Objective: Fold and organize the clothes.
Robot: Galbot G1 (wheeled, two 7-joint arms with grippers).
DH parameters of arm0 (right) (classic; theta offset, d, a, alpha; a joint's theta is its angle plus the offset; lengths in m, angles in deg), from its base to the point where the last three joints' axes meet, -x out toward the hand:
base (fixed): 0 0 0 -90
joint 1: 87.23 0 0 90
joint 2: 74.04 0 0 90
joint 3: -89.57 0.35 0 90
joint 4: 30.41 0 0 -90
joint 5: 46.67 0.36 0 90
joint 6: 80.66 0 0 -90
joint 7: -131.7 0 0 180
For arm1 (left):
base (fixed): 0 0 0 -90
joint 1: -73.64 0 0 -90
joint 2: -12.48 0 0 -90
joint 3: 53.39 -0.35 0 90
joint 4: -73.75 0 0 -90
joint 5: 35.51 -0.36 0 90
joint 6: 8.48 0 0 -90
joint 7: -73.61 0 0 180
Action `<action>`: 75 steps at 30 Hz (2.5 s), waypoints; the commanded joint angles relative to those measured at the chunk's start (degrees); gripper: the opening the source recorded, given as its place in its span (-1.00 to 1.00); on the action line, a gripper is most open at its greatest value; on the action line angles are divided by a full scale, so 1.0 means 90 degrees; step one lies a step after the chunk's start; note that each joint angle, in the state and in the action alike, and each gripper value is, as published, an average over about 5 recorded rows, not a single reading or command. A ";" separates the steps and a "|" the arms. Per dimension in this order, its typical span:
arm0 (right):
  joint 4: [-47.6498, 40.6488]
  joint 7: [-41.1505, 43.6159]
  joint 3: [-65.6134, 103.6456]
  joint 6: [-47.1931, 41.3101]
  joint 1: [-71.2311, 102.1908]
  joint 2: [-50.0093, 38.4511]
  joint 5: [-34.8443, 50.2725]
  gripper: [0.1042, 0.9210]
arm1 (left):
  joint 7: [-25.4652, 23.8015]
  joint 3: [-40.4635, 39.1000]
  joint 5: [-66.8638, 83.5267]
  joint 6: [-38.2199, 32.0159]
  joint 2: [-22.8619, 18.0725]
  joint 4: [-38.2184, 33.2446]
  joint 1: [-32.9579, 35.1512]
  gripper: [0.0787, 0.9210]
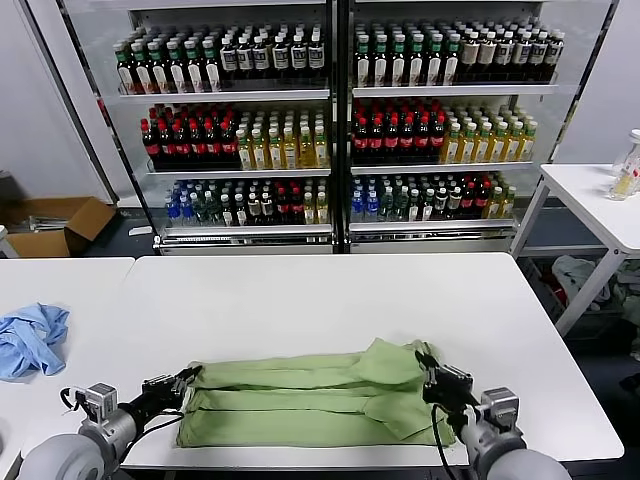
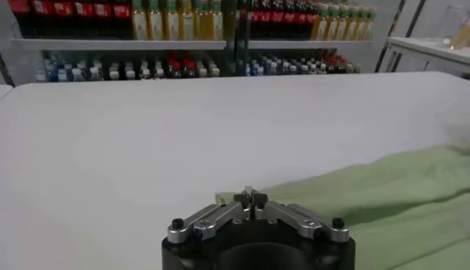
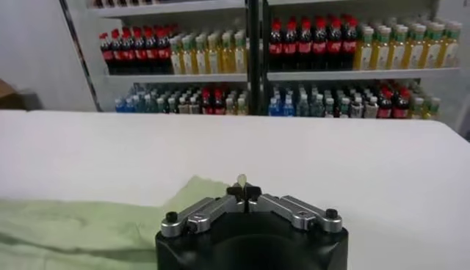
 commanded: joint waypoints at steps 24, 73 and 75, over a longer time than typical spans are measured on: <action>0.0925 -0.0156 0.0161 0.0042 0.0914 0.0308 -0.1073 0.50 | 0.4145 -0.0892 0.0026 0.0131 -0.1535 -0.1199 0.0389 0.54; 0.1170 -0.0318 0.0174 -0.0145 0.1002 0.0330 -0.1107 0.76 | 0.3665 -0.0600 0.0193 0.0902 -0.1510 -0.2988 0.0515 -0.97; 0.1181 -0.0321 0.0210 -0.0144 0.1045 0.0334 -0.1117 0.76 | 0.3603 -0.1431 0.0321 0.0898 -0.1818 -0.3238 0.0495 -0.97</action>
